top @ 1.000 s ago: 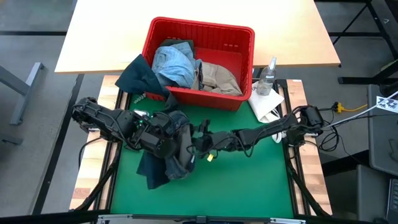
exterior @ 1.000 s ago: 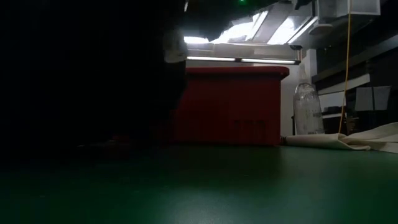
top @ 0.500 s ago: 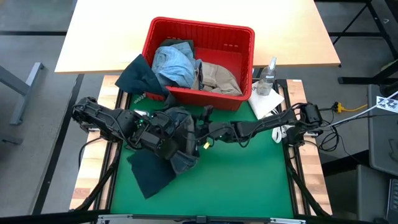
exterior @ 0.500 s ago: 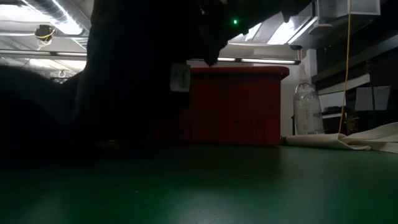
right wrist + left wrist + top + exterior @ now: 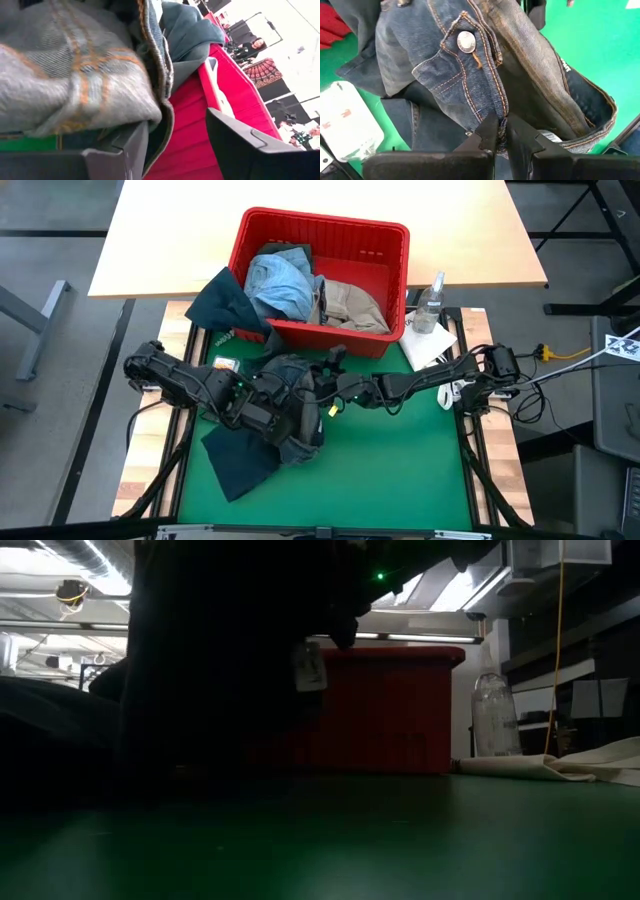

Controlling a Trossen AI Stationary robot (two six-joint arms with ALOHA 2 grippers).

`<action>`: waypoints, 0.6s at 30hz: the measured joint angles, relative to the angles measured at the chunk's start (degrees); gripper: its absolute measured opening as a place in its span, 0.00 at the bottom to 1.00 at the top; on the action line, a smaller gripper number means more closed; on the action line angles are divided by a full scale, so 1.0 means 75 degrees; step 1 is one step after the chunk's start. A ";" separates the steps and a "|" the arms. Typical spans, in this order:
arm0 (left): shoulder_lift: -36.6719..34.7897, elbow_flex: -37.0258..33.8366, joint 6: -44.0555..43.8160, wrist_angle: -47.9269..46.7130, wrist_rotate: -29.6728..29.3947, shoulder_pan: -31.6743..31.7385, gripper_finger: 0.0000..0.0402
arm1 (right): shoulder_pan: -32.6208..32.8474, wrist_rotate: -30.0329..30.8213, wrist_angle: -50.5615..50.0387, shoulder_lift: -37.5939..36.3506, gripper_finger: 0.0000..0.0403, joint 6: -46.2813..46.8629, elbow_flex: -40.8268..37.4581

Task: Fold laundry
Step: Fold the dark blue jeans

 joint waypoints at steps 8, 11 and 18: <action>0.0245 0.0000 0.0003 -0.0052 0.0158 0.0002 0.05 | 0.0006 -0.0158 -0.1453 -0.0169 0.49 -0.0503 0.0006; 0.0245 0.0000 0.0003 -0.0070 0.0159 0.0001 0.05 | -0.0010 -0.0485 -0.2014 -0.0176 0.49 -0.0258 0.0009; 0.0245 -0.0003 0.0020 -0.0064 0.0185 -0.0016 0.05 | -0.0399 -0.2137 -0.2940 -0.0164 0.49 0.0705 0.0000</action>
